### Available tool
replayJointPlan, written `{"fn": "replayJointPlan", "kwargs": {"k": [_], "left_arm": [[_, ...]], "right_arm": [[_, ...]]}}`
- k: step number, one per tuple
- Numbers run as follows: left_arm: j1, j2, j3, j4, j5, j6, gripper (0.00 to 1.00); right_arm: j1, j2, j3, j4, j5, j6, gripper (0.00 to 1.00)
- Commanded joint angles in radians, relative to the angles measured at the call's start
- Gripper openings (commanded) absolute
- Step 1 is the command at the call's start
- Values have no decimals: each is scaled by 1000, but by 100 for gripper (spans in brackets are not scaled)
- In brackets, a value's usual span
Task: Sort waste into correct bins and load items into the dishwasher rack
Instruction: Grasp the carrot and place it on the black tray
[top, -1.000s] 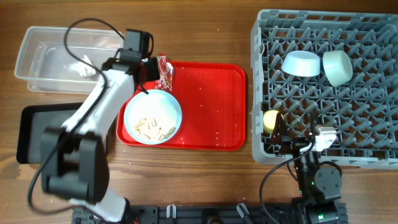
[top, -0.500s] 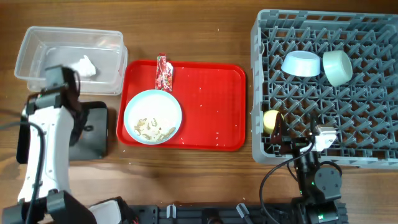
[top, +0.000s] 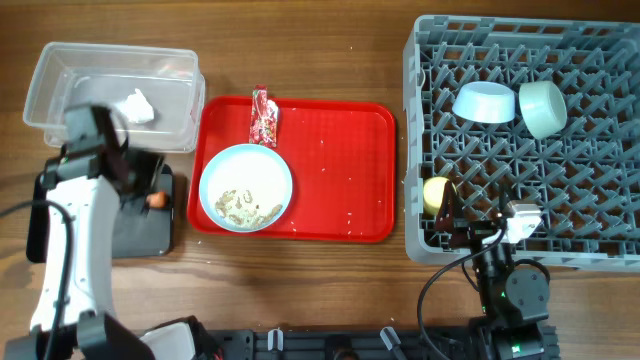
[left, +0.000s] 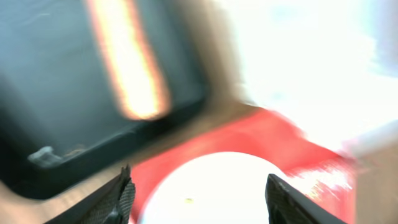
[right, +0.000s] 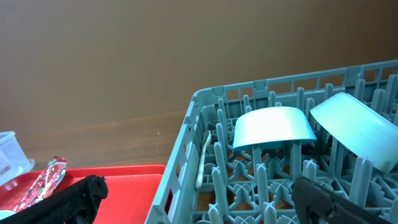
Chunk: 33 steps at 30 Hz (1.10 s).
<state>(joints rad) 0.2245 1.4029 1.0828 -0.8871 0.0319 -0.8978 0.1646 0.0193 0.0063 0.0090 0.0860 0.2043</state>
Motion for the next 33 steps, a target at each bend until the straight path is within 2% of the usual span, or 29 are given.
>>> {"fn": "replayJointPlan", "kwargs": {"k": [1, 2, 4, 7, 10, 12, 15, 19, 21, 23, 25, 30, 33], "left_arm": [[-272, -29, 78, 174, 43, 318, 62], [-374, -9, 78, 259, 9, 443, 62], [-498, 45, 78, 364, -94, 571, 75], [-605, 170, 78, 469, -234, 637, 80], [-611, 363, 78, 552, -243, 647, 79], [-589, 471, 78, 602, -251, 640, 86], [-568, 541, 78, 643, -258, 632, 94], [-554, 571, 78, 649, -257, 632, 94], [-547, 589, 78, 662, -256, 631, 77], [-547, 589, 78, 679, -257, 632, 37], [-547, 565, 90, 686, -254, 632, 6], [-519, 368, 166, 599, -255, 598, 4], [-454, 238, 174, 525, -305, 586, 4]], "right_arm": [[-5, -10, -1, 6, -16, 8, 100], [-5, -10, -1, 6, -16, 7, 100], [-5, -10, -1, 6, -16, 8, 100], [-5, -10, -1, 6, -16, 8, 99], [-5, -10, -1, 6, -16, 8, 100], [-5, -10, -1, 6, -16, 7, 100], [-5, -10, -1, 6, -16, 7, 100], [-5, -10, -1, 6, -16, 7, 100], [-5, -10, -1, 6, -16, 8, 100], [-5, -10, -1, 6, -16, 8, 100], [-5, -10, -1, 6, -16, 7, 100], [-5, -10, -1, 6, -16, 8, 100], [-5, -10, -1, 6, -16, 7, 100]]}}
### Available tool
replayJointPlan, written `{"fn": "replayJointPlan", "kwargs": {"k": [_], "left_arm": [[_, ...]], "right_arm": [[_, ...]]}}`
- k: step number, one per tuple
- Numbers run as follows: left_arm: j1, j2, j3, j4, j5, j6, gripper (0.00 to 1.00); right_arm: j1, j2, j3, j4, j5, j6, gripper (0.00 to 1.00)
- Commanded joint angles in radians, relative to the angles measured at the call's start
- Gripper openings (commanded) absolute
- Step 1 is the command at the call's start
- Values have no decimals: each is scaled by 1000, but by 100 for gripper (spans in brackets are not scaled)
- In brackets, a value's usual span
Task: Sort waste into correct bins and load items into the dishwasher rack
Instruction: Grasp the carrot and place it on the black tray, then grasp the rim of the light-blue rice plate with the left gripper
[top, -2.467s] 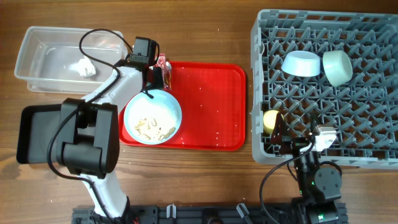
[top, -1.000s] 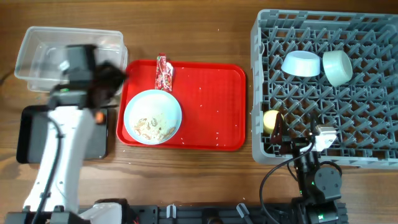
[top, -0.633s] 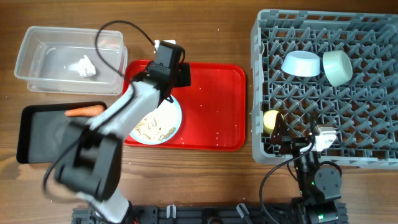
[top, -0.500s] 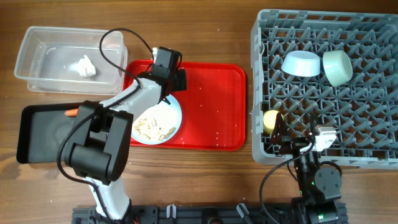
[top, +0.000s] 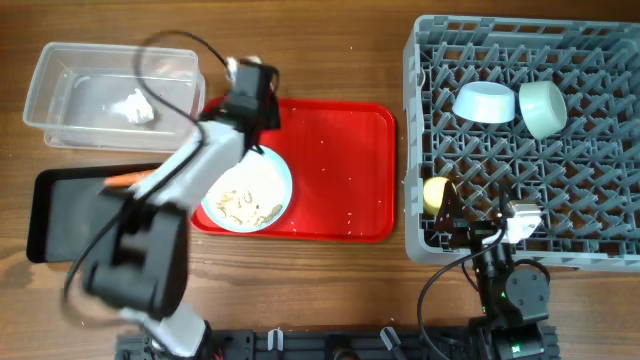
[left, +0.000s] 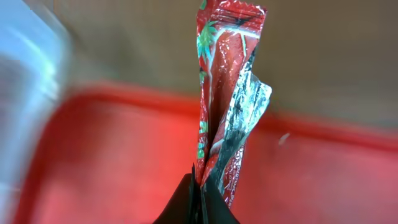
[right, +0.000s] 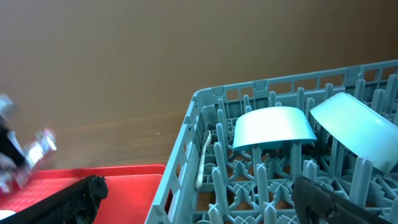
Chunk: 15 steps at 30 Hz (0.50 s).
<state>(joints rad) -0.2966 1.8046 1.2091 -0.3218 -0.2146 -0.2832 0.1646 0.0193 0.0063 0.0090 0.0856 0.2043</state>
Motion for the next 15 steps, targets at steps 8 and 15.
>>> {"fn": "replayJointPlan", "kwargs": {"k": [8, 15], "left_arm": [[375, -79, 44, -100, -62, -125, 44], [355, -188, 105, -172, 134, -114, 80]], "right_arm": [[-5, -10, -1, 6, -16, 8, 100], [-5, -10, -1, 6, -16, 8, 100]]}}
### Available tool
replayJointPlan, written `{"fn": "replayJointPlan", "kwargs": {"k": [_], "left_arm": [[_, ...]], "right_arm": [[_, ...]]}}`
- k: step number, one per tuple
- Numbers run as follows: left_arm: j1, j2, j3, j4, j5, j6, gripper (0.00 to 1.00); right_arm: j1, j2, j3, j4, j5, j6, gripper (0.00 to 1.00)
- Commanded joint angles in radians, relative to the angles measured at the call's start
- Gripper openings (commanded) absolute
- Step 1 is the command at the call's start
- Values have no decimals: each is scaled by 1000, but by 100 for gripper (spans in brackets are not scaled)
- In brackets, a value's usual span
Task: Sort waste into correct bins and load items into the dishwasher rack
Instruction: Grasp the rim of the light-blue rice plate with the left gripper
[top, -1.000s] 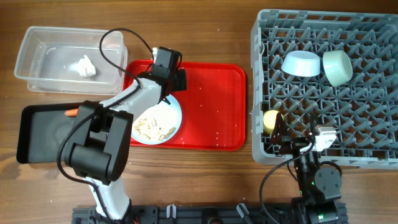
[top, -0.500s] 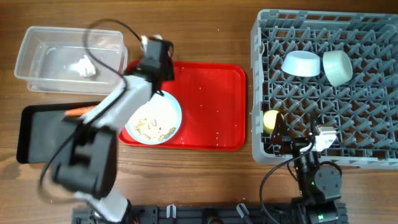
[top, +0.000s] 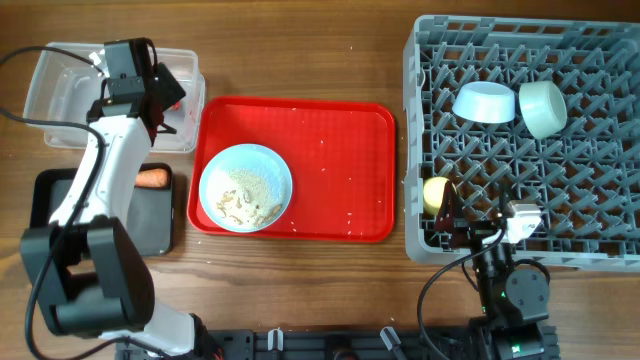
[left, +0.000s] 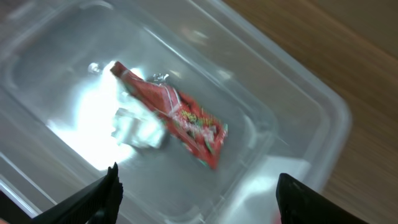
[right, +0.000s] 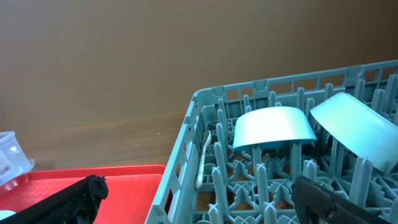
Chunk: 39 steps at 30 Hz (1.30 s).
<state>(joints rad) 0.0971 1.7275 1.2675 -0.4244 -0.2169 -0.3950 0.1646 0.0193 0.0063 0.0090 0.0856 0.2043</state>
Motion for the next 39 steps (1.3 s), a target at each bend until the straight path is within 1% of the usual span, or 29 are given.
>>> {"fn": "replayJointPlan", "kwargs": {"k": [1, 3, 5, 7, 9, 10, 11, 13, 16, 20, 21, 23, 25, 28, 33, 36, 39], "left_arm": [[-58, -144, 46, -125, 180, -3, 78], [-127, -180, 46, -259, 263, -3, 76], [-211, -175, 40, -358, 261, -2, 74], [-307, -156, 9, -412, 244, -2, 72], [-397, -128, -32, -423, 194, -3, 60], [-435, -112, -53, -417, 158, -5, 58], [-471, -92, -73, -409, 122, -14, 49], [-535, -42, -103, -370, 85, -42, 45], [-597, 41, -117, -282, 84, -66, 40], [-644, 149, -118, -221, 47, -88, 38], [-650, 169, -118, -217, 46, -88, 36], [-653, 205, -117, -218, 31, -89, 24], [-653, 227, -117, -214, 9, -89, 15], [-658, 246, -118, -207, -53, -111, 5], [-689, 244, -113, -204, -78, -112, 4], [-705, 201, -78, -305, -117, -180, 4], [-730, 121, -51, -393, -146, -203, 4]], "right_arm": [[-5, -10, -1, 6, -16, 8, 100], [-5, -10, -1, 6, -16, 7, 100], [-5, -10, -1, 6, -16, 7, 100], [-5, -10, -1, 6, -16, 8, 100], [-5, -10, -1, 6, -16, 8, 100], [-5, -10, -1, 6, -16, 8, 100], [-5, -10, -1, 6, -16, 7, 100], [-5, -10, -1, 6, -16, 8, 100], [-5, -10, -1, 6, -16, 8, 100], [-5, -10, -1, 6, -16, 8, 100], [-5, -10, -1, 6, -16, 8, 100], [-5, -10, -1, 6, -16, 7, 100], [-5, -10, -1, 6, -16, 8, 100], [-5, -10, -1, 6, -16, 7, 100], [-5, -10, -1, 6, -16, 8, 100], [-5, -10, -1, 6, -16, 8, 100], [-5, -10, -1, 6, -16, 8, 100]]}}
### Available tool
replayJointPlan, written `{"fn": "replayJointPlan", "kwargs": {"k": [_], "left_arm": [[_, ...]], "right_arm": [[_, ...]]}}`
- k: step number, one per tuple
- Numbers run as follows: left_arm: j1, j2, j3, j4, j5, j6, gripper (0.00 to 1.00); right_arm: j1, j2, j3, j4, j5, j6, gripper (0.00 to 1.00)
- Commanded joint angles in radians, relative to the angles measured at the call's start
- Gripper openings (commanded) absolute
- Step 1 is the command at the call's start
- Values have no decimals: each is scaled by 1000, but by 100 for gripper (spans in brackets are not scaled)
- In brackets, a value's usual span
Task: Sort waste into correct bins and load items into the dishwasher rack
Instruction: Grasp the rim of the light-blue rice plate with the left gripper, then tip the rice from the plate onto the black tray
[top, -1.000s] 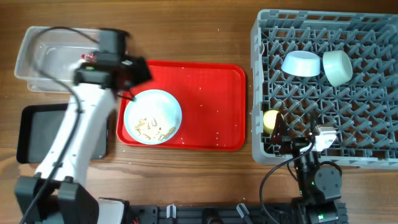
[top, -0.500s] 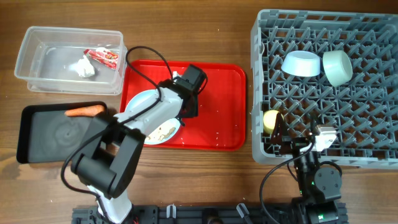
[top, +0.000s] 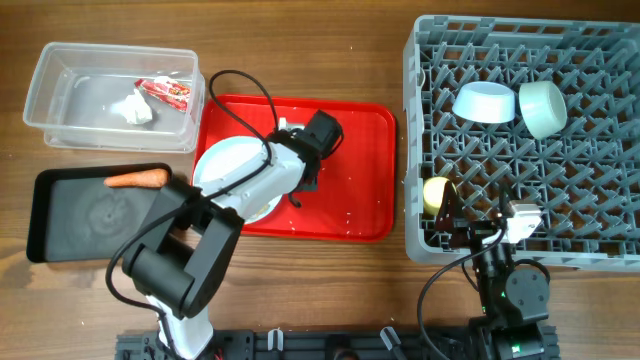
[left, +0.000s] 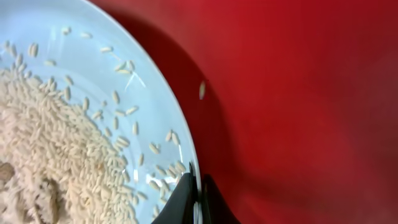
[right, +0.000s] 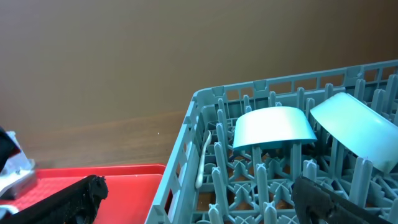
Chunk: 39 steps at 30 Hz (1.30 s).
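Observation:
A white bowl of rice leftovers sits on the left half of the red tray. My left gripper is shut on the bowl's right rim; in the left wrist view the rim runs down between the closed fingertips of the left gripper. My right gripper rests open at the front-left corner of the grey dishwasher rack, nothing between its fingers. A red wrapper lies in the clear bin.
The rack holds two upturned pale bowls and a yellow item at its left edge. A crumpled tissue is in the clear bin. A carrot piece lies in the black tray.
My left gripper was open over the clear bin with the wrapper lying in it; now it is on the red tray, shut on the bowl's right rim. The right arm is unchanged.
First my left gripper was open by the black tray, the wrapper lying at the tray's back. Then it was shut on the wrapper. Then it hung open over the clear bin with the wrapper inside. Now it grips the bowl's rim.

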<state>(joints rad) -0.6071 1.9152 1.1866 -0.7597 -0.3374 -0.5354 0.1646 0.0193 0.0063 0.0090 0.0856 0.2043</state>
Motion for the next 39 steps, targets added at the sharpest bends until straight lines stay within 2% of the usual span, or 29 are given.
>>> {"fn": "replayJointPlan", "kwargs": {"k": [1, 8, 10, 18, 21, 24, 27, 29, 35, 39], "left_arm": [[-33, -98, 31, -86, -53, -84, 4], [-50, -278, 31, -241, -119, -74, 4], [-50, -334, 31, -252, -128, -34, 4], [-48, -354, 43, -330, -142, 4, 4], [-13, -367, 49, -360, -161, 3, 4], [82, -398, 49, -383, -145, -54, 4], [217, -447, 49, -373, -25, -53, 4], [353, -492, 48, -362, 123, -39, 4], [636, -564, 9, -223, 548, 185, 4], [772, -577, 5, -201, 665, 260, 4]], "right_arm": [[-5, -10, -1, 6, -16, 8, 100], [-5, -10, -1, 6, -16, 8, 100], [-5, -10, -1, 6, -16, 7, 100], [-5, -10, -1, 6, -16, 8, 99], [-5, -10, -1, 6, -16, 7, 100], [-5, -10, -1, 6, -16, 8, 100], [-5, -10, -1, 6, -16, 8, 100], [-5, -10, -1, 6, -16, 7, 100], [-5, -10, -1, 6, -16, 8, 100], [-5, -10, -1, 6, -16, 7, 100]]}}
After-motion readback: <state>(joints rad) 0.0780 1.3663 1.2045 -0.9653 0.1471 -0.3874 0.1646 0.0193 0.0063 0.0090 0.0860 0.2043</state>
